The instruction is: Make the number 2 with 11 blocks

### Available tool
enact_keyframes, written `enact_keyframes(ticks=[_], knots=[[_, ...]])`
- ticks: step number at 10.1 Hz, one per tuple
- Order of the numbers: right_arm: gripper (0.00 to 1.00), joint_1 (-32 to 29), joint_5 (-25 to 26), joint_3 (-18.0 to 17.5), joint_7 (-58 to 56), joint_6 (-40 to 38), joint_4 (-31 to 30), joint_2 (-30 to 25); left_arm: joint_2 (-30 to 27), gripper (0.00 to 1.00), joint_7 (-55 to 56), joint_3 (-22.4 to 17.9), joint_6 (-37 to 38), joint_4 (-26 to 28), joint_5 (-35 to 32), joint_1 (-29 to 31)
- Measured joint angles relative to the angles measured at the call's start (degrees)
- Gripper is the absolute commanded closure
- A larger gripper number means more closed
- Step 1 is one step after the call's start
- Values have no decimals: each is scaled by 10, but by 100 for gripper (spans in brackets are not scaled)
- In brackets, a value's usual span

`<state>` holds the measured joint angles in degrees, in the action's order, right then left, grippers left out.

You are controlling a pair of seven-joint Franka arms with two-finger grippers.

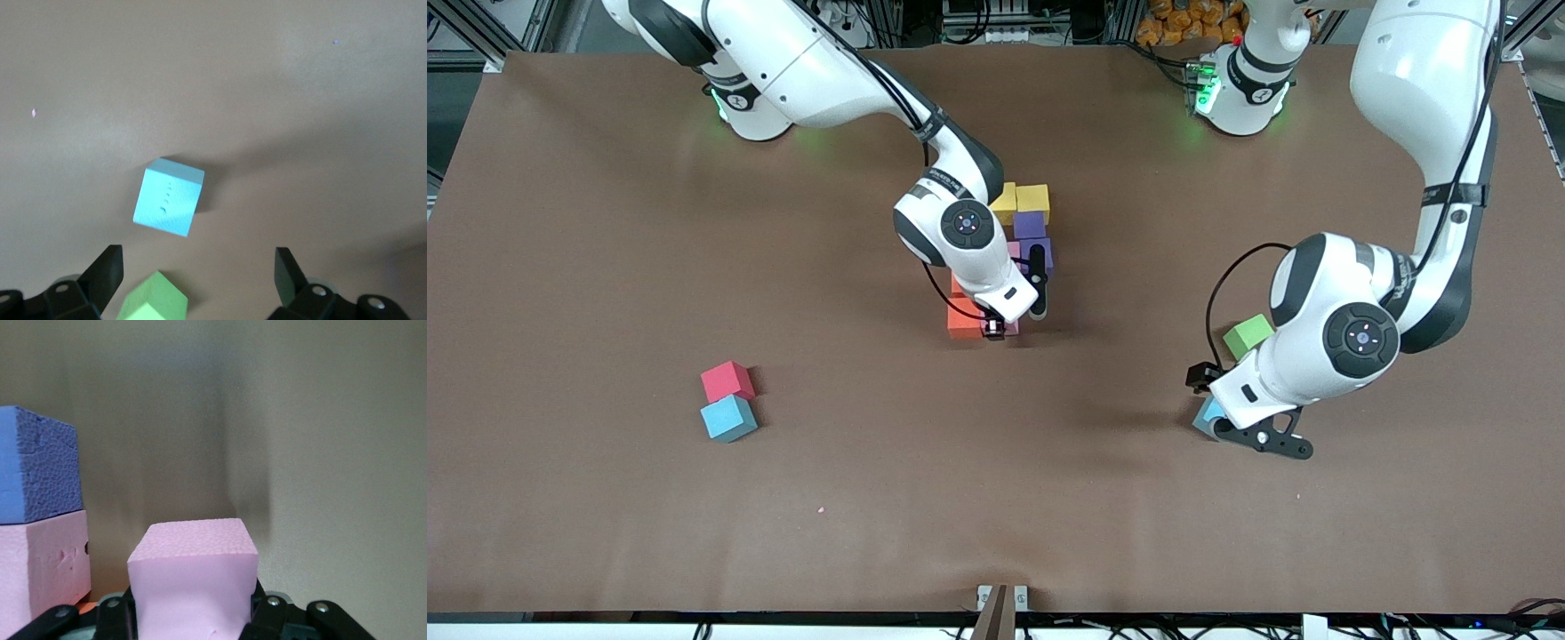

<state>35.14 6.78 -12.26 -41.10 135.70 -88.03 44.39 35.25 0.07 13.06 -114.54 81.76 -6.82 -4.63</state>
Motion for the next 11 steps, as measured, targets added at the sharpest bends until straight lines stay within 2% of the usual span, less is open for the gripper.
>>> enact_keyframes(ticks=[1,2,3,4,7,11], knots=[[73,2,0,3,0,0,0,2,7,0,-26,0,-17,7,0,5],[67,5,0,8,0,0,1,4,15,0,-47,-1,-31,10,-1,11],[44,7,0,10,0,0,3,6,24,0,-58,-1,-43,10,-4,16],[0,7,-2,10,0,0,5,7,32,0,-60,-1,-52,11,-16,17],[0,8,-37,11,1,0,6,9,54,0,-60,-1,-73,13,-64,17],[0,14,-46,11,1,-2,13,9,74,0,-60,-1,-124,34,-67,19]])
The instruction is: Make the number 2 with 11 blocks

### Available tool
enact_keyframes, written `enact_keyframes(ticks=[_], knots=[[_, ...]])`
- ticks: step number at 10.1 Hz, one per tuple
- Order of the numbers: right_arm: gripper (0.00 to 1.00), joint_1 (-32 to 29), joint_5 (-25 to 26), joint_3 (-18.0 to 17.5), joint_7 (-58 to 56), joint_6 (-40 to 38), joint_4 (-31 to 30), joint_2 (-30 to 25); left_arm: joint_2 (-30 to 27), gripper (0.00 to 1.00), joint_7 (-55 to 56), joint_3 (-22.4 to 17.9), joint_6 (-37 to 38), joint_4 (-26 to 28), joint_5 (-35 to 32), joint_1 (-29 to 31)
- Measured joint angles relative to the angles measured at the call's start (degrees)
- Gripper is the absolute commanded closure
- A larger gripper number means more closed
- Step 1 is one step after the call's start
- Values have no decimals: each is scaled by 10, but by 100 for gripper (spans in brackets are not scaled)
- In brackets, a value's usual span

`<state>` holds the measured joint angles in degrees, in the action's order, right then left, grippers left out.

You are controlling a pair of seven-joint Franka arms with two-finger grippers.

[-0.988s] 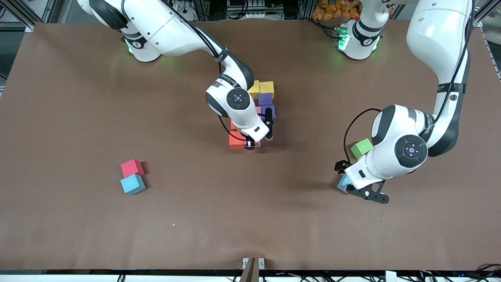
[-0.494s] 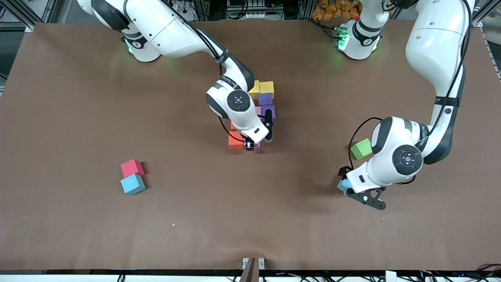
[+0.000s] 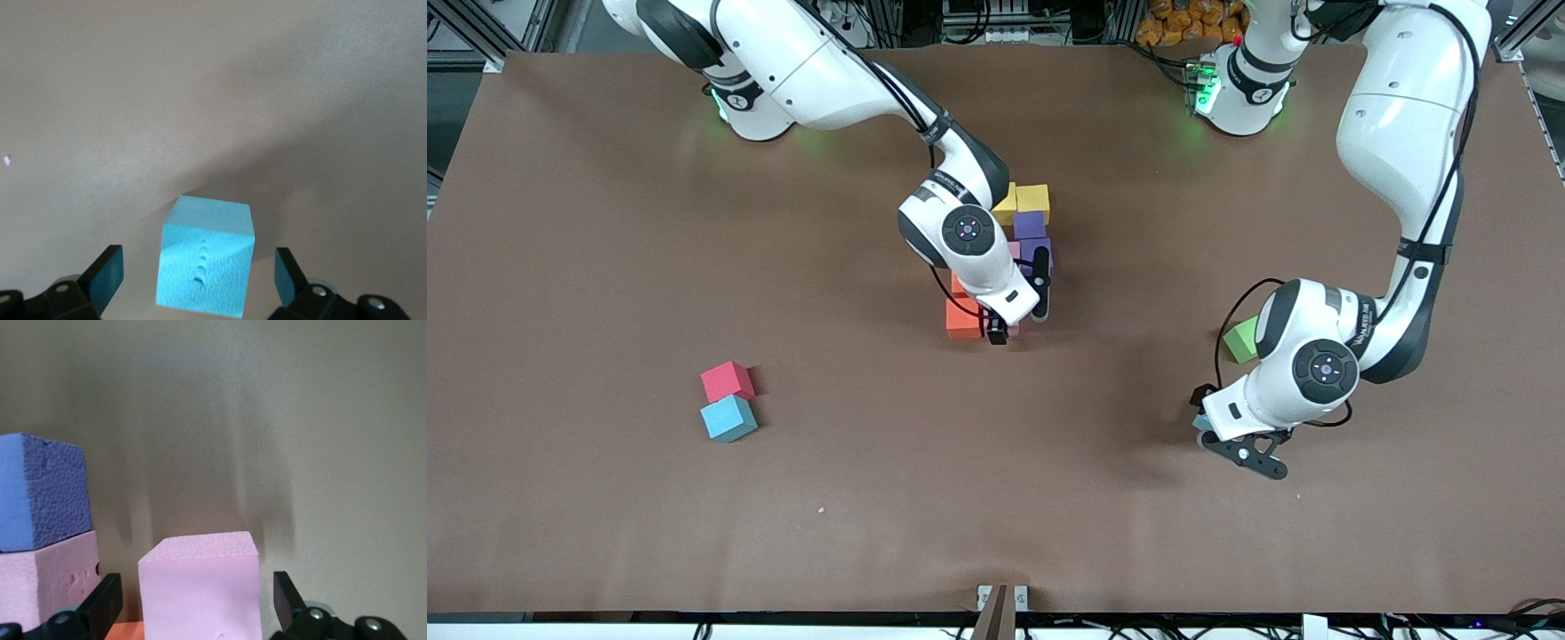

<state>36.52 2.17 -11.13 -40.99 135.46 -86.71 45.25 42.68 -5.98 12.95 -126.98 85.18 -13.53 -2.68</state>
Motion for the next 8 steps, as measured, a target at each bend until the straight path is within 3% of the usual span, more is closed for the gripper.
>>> enact_keyframes(ticks=[5,8], knots=[[0,-1,-4,3,2,-82,14,-43,3,0,-1,0,-24,30,0,8],[0,-30,-16,9,12,-116,-49,-153,4,56,-1,0,-24,47,0,8]])
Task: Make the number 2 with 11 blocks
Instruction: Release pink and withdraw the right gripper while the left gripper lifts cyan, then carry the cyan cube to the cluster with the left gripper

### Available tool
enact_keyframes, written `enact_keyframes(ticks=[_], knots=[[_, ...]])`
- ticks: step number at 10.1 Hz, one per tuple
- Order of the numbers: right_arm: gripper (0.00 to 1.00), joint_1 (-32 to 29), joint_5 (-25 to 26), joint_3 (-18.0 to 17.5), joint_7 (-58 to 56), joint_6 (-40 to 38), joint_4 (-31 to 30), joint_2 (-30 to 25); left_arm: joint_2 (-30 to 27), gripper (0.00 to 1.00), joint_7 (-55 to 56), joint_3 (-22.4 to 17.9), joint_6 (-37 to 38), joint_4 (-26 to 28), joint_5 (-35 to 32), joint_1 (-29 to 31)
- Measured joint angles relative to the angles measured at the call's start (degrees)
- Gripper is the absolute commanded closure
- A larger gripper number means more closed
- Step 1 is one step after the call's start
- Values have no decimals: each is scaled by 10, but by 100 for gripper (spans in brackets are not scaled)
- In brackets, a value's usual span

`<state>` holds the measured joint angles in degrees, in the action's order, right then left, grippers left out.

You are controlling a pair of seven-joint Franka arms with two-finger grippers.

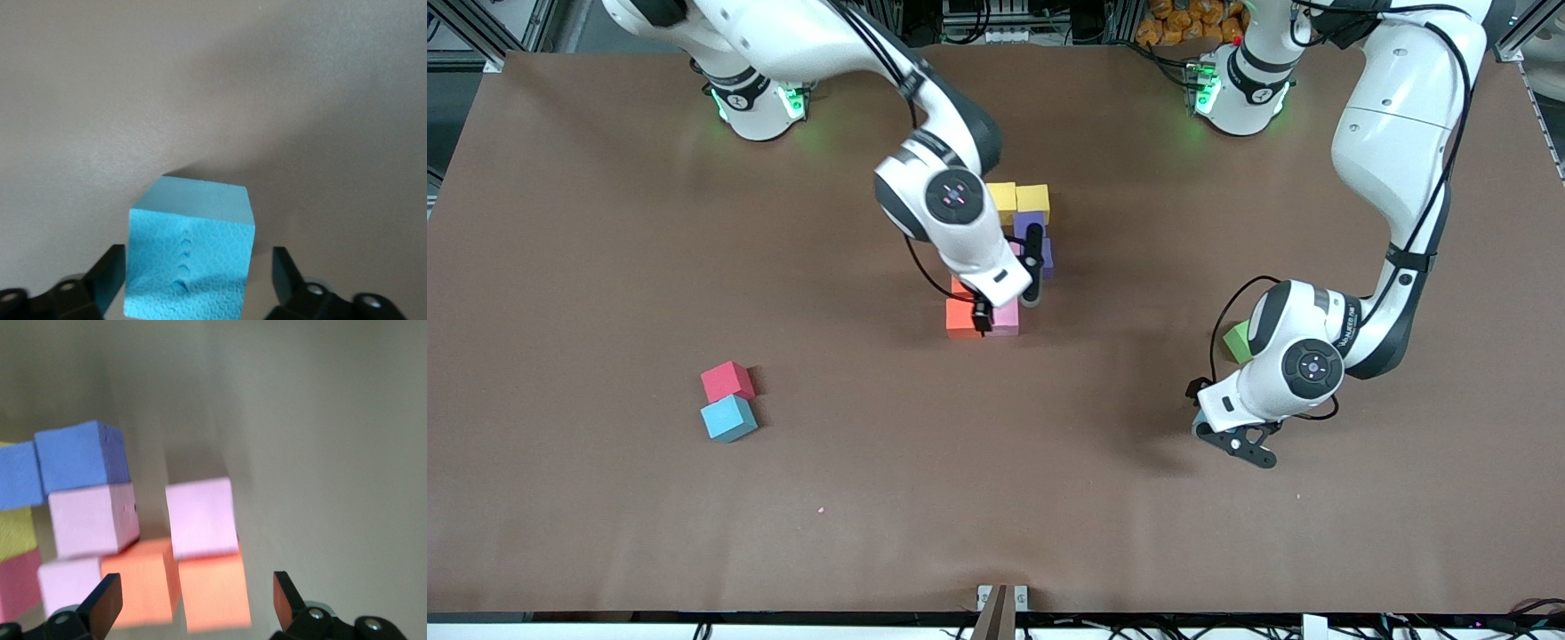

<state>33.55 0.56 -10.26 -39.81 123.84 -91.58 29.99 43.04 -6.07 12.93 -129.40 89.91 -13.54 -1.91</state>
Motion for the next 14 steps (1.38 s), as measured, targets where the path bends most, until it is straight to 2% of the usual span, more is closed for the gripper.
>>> enact_keyframes(ticks=[1,2,5,8,11,13,14], knots=[[0,-25,-4,1,1,-12,-33,-47,0,69,0,0,0,4,0,0],[0,-56,-4,3,3,-41,-54,-88,-1,72,-1,1,-1,4,0,0],[0,-206,-6,-2,3,-108,-74,-193,-5,71,1,13,-1,5,0,-10],[0,-281,-12,-7,117,-201,-88,-295,-20,68,1,29,-1,7,-2,-60],[0,-350,-15,-4,221,-250,-88,-347,-35,68,-34,60,0,15,-44,-101],[0,-398,-15,-1,286,-286,-65,-349,-39,68,-62,85,0,23,-79,-118],[0,-402,-15,1,312,-305,-45,-348,-39,69,-70,91,0,26,-83,-132]])
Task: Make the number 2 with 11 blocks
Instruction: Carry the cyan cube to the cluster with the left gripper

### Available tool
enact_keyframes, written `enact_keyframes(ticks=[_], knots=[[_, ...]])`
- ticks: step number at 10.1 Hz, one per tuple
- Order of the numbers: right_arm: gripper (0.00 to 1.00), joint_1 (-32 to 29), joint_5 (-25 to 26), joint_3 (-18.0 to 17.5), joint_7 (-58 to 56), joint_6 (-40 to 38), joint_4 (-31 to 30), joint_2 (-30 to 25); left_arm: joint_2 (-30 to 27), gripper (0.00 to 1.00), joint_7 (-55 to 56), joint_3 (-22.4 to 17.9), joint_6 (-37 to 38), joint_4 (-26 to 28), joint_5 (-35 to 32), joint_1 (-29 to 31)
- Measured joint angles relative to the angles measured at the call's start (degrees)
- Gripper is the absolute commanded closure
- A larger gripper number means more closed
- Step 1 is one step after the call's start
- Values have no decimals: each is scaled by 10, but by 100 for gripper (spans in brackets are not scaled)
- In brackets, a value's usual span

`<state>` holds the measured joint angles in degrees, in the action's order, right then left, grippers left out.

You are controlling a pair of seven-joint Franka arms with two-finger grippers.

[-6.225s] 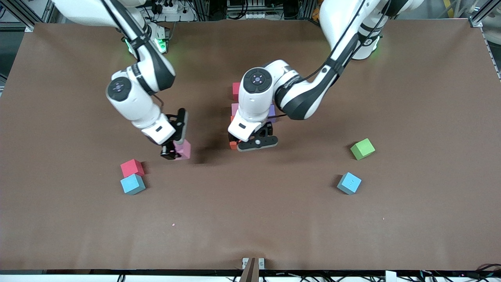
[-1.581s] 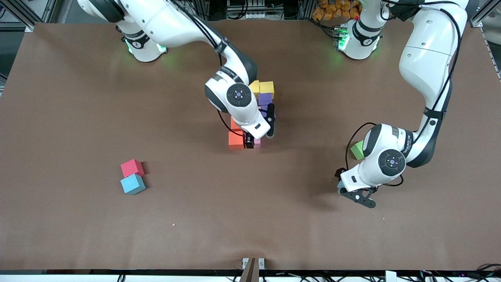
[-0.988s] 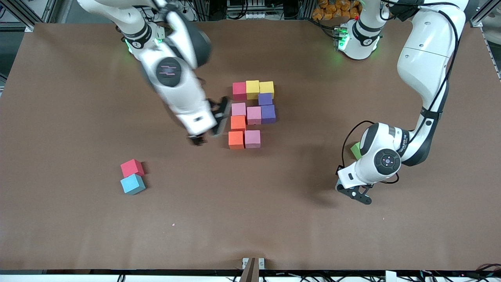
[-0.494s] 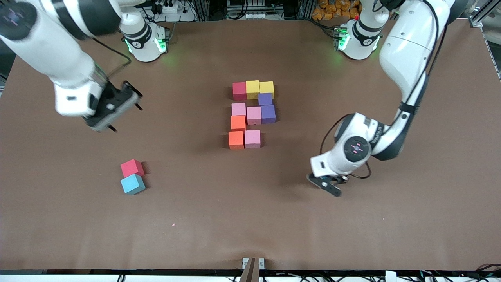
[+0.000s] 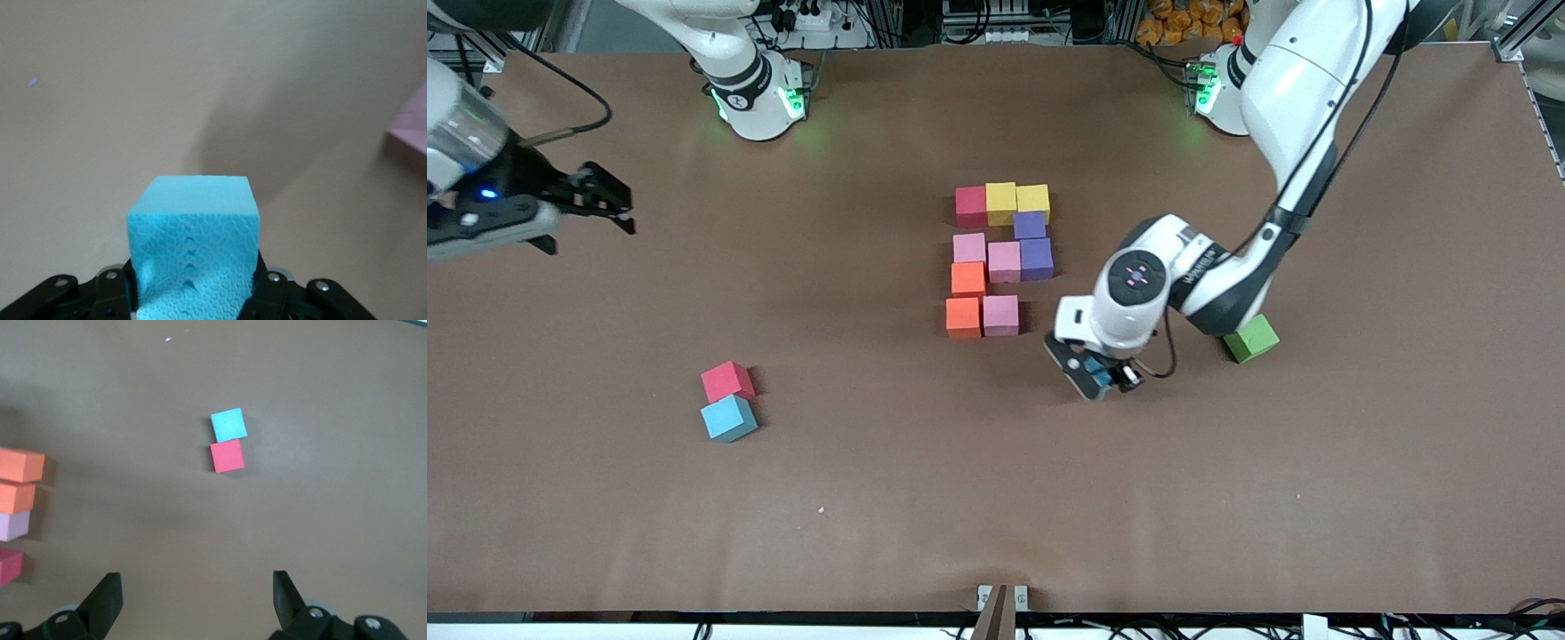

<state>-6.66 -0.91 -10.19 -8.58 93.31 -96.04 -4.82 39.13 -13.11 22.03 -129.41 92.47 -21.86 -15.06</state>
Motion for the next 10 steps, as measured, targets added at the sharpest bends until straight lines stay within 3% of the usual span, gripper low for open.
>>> enact_keyframes(ticks=[7,10], knots=[[0,-37,1,0,27,-13,55,9,0,73,-60,17,-7,40,-33,-45],[0,-93,2,2,26,-29,61,11,0,74,-60,24,-8,55,-37,-61]])
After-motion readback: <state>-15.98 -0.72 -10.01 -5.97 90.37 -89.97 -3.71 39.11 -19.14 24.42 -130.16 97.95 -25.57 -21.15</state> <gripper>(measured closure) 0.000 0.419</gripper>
